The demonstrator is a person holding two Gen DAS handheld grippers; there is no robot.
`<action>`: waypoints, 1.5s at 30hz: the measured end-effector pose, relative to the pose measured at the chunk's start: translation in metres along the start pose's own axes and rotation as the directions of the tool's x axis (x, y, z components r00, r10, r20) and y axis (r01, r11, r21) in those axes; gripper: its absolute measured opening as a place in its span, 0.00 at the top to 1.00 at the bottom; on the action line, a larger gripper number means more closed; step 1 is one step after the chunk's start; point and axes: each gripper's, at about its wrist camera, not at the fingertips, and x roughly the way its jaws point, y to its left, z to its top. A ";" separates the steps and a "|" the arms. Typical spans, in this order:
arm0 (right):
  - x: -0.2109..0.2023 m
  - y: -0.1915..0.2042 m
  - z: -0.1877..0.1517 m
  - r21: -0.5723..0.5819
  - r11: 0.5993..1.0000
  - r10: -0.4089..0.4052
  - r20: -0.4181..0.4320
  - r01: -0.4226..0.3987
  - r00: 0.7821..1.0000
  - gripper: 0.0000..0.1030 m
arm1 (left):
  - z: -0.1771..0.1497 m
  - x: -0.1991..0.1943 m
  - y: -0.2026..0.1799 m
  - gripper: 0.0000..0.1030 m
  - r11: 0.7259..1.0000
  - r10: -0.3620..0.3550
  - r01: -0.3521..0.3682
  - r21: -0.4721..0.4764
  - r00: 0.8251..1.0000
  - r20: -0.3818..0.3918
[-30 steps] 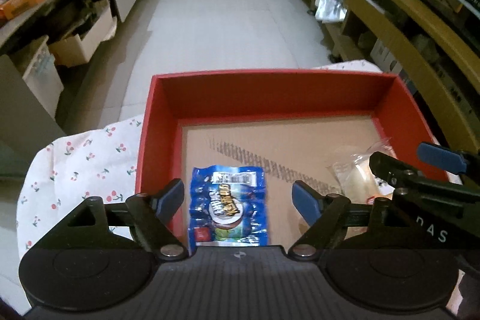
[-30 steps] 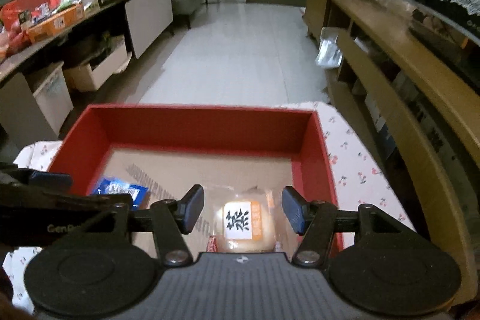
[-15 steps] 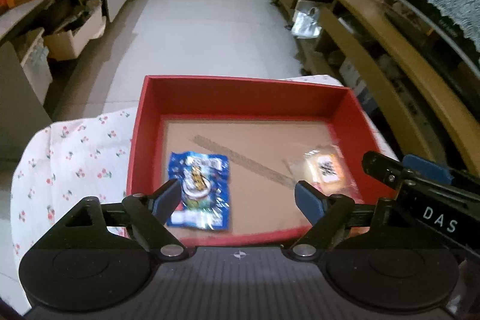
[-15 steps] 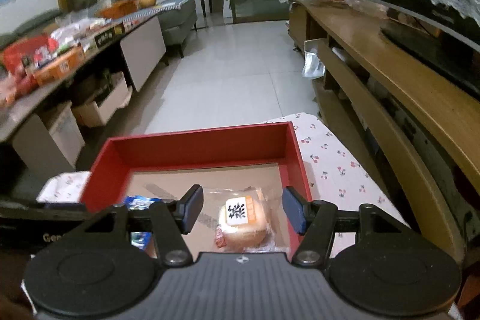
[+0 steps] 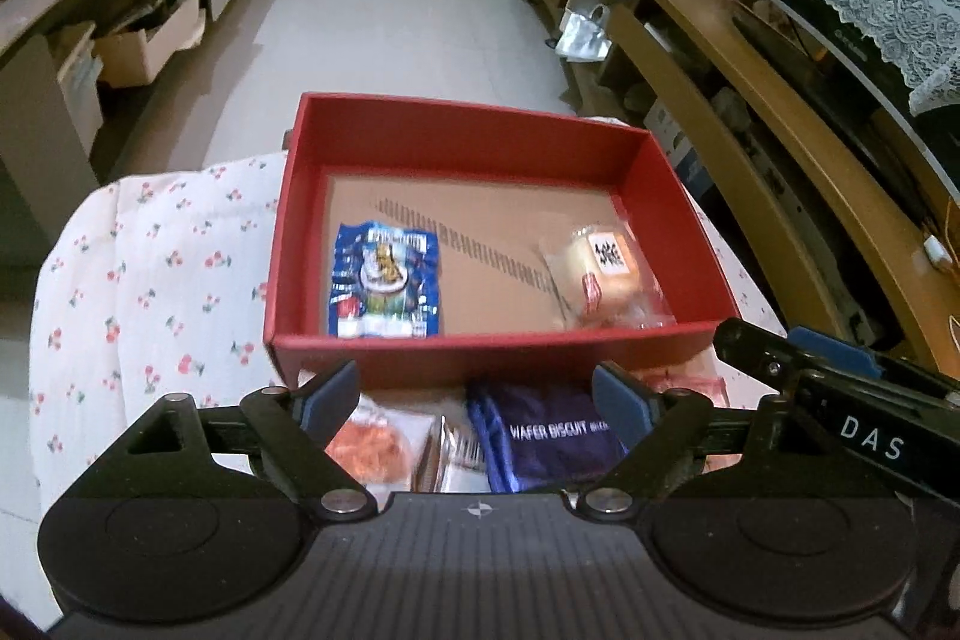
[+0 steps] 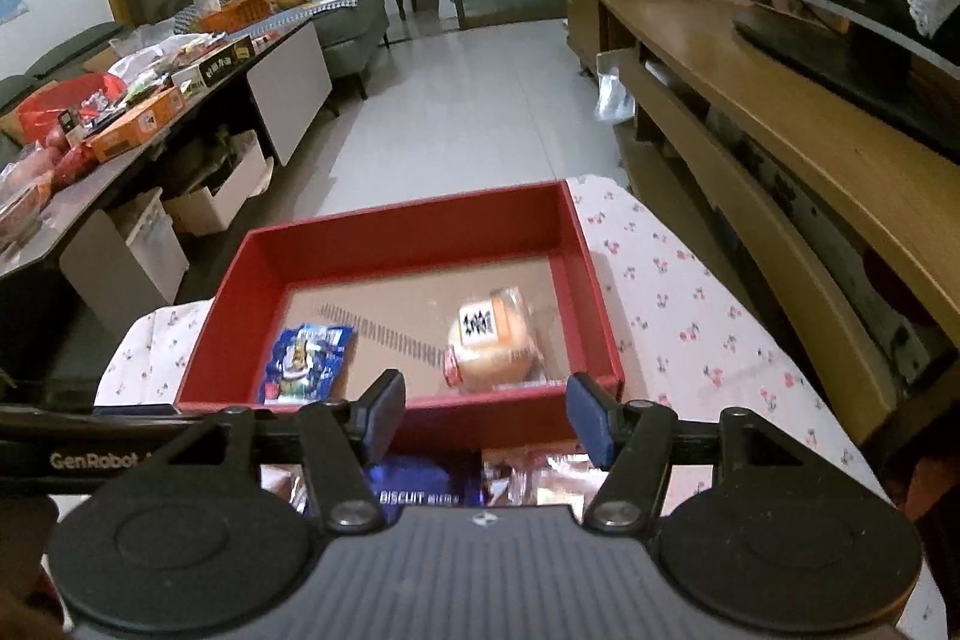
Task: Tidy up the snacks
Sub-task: 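Open both grippers to drop the two bags into the red box, then grasp the white spicy-strip bag with the left gripper while the right gripper moves to the snacks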
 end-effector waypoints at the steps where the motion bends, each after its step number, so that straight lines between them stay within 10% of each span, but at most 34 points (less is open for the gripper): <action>1: -0.003 -0.001 -0.003 0.004 1.000 0.001 -0.004 -0.001 1.000 0.36 | -0.002 -0.002 0.001 0.14 1.000 0.000 0.000 0.000 1.000 -0.002; 29: 0.000 0.005 -0.036 -0.033 0.999 0.003 -0.141 -0.008 0.990 0.33 | -0.051 0.042 0.025 0.15 0.987 0.155 -0.145 0.069 0.975 -0.160; 36: 0.003 0.002 -0.035 -0.032 0.999 0.010 -0.156 -0.015 0.988 0.33 | -0.047 0.039 0.038 0.40 0.993 0.116 -0.119 -0.011 0.977 -0.178; 45: 0.000 -0.002 -0.042 -0.037 0.998 0.038 -0.185 -0.046 0.982 0.33 | -0.054 0.015 0.039 0.49 0.996 0.084 -0.085 0.000 0.984 -0.158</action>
